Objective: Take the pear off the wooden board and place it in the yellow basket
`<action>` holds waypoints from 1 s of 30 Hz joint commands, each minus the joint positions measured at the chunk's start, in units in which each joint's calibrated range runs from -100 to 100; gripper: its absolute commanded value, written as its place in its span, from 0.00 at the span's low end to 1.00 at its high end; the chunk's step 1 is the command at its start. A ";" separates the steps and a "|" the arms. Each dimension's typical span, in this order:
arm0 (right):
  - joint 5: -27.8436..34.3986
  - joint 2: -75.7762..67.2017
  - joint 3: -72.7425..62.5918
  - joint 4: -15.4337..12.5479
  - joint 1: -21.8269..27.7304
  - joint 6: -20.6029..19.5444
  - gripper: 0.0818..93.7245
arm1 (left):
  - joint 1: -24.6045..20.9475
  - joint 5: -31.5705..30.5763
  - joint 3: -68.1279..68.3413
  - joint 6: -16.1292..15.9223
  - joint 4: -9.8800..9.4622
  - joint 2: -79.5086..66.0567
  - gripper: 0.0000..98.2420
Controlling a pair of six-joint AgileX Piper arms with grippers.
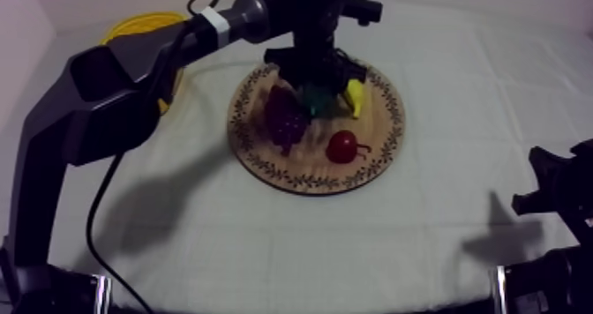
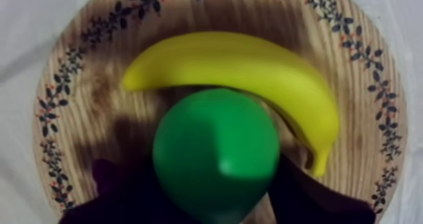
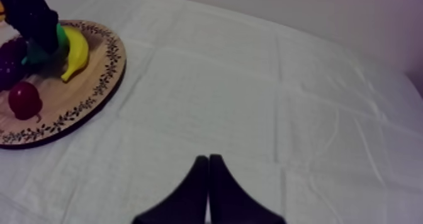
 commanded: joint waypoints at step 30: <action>-0.03 0.01 0.04 -0.02 -0.01 -0.02 0.00 | -21.17 -1.38 24.97 2.50 -7.91 -33.50 0.54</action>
